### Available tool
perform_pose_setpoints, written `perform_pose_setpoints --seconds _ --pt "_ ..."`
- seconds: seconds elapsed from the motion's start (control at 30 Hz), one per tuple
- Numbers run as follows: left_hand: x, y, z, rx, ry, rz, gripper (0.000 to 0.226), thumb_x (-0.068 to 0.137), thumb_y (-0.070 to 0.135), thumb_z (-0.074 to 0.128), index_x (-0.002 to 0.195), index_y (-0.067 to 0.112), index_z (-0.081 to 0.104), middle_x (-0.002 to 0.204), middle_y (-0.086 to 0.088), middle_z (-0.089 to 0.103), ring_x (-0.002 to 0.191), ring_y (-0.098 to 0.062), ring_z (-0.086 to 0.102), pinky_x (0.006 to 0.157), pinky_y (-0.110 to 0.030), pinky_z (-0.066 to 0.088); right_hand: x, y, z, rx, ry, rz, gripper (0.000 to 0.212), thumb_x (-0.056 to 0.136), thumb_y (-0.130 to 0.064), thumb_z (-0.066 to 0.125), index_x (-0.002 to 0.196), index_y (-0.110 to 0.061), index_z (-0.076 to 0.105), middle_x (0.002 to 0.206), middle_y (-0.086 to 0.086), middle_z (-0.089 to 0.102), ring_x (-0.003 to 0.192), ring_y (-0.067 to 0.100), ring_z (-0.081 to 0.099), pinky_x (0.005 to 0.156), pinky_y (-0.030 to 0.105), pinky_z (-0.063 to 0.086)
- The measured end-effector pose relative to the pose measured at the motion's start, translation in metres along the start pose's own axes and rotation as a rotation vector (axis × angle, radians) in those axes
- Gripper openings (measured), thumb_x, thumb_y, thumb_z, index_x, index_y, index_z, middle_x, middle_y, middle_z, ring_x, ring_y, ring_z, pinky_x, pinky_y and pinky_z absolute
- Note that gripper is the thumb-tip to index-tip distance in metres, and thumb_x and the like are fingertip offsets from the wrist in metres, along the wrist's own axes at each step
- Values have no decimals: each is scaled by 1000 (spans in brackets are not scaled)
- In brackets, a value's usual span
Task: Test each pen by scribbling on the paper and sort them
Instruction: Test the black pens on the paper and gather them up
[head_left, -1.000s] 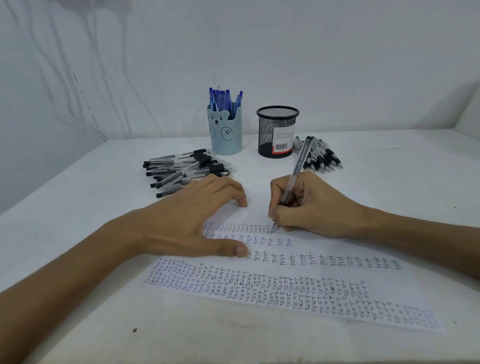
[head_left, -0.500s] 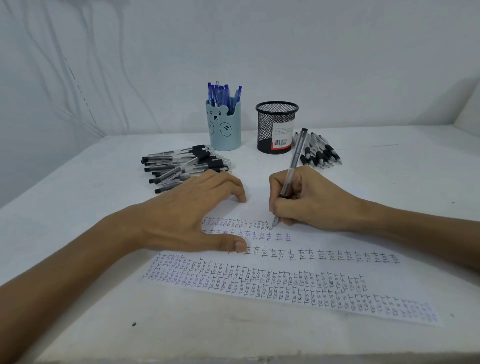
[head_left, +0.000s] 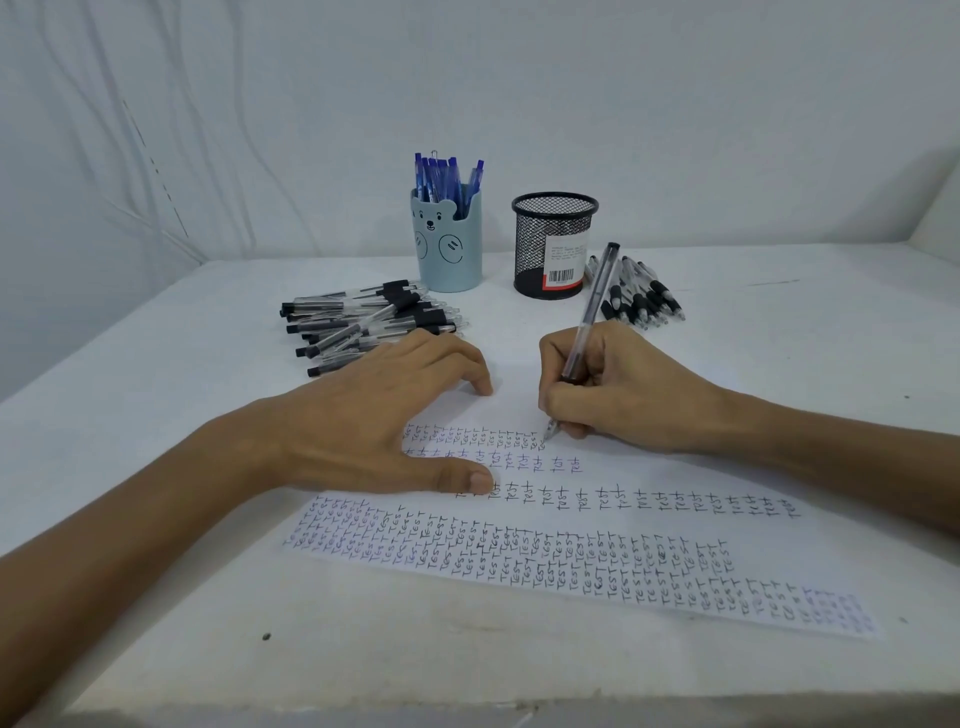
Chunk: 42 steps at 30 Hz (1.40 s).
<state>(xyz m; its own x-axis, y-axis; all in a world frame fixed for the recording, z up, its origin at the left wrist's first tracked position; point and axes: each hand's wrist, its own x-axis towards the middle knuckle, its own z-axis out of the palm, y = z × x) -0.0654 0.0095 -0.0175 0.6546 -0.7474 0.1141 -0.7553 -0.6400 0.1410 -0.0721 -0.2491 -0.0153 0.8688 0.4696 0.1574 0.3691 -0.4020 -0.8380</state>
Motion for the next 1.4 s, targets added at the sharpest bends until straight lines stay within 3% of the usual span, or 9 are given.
perform_pose_setpoints --seconds 0.5,0.63,0.8,0.9,1.0,1.13,1.2,1.3,1.4 --pt "1 -2 2 9 28 21 73 83 87 48 137 38 44 139 29 37 134 1 36 115 -29 35 0 -1 1 5 13 21 18 88 0 62 71 -3 55 54 6 60 40 9 43 43 20 33" --pt "1 -2 2 6 24 22 71 84 87 48 137 40 43 139 30 37 135 0 36 115 -31 36 6 2 -1 252 167 137 28 94 -4 55 66 -10 52 54 8 56 42 17 38 39 20 26" --pt "0 -4 2 11 43 33 57 96 77 39 136 37 46 141 26 40 136 1 36 115 -26 34 10 6 -7 516 188 170 33 102 -20 54 73 -11 67 72 6 60 55 12 50 45 18 32" --pt "0 -6 2 11 115 29 43 106 59 31 130 30 53 135 19 48 130 -2 43 109 -25 36 9 8 -6 502 166 130 14 95 -25 65 95 -12 69 79 4 63 60 12 53 49 18 36" --pt "1 -13 3 78 189 15 36 108 50 33 126 28 56 129 15 53 125 -8 48 105 -31 39 8 9 -6 512 167 124 43 79 -20 75 116 -11 53 82 13 70 59 19 56 51 22 42" --pt "2 -26 5 203 333 -32 23 102 36 49 118 25 60 124 10 59 116 -17 55 95 -43 47 8 3 -6 651 187 113 17 99 -24 59 99 -8 53 84 22 72 61 25 67 61 20 57" --pt "3 -30 6 245 405 -74 16 98 28 60 114 23 63 118 8 62 109 -20 56 87 -39 44 9 3 -7 696 194 142 28 104 -34 49 95 -8 55 83 24 72 62 26 69 60 20 58" --pt "2 -35 6 306 462 -177 18 94 34 65 108 23 65 110 8 63 102 -20 54 81 -33 33 9 3 -9 708 193 136 35 104 -40 48 92 -9 57 85 24 72 65 29 70 61 21 59" --pt "1 -38 6 322 470 -254 20 91 33 70 106 20 67 106 3 65 98 -24 56 80 -36 38 9 1 -10 746 186 170 46 104 -49 43 91 -8 60 89 26 69 71 34 73 63 24 61"
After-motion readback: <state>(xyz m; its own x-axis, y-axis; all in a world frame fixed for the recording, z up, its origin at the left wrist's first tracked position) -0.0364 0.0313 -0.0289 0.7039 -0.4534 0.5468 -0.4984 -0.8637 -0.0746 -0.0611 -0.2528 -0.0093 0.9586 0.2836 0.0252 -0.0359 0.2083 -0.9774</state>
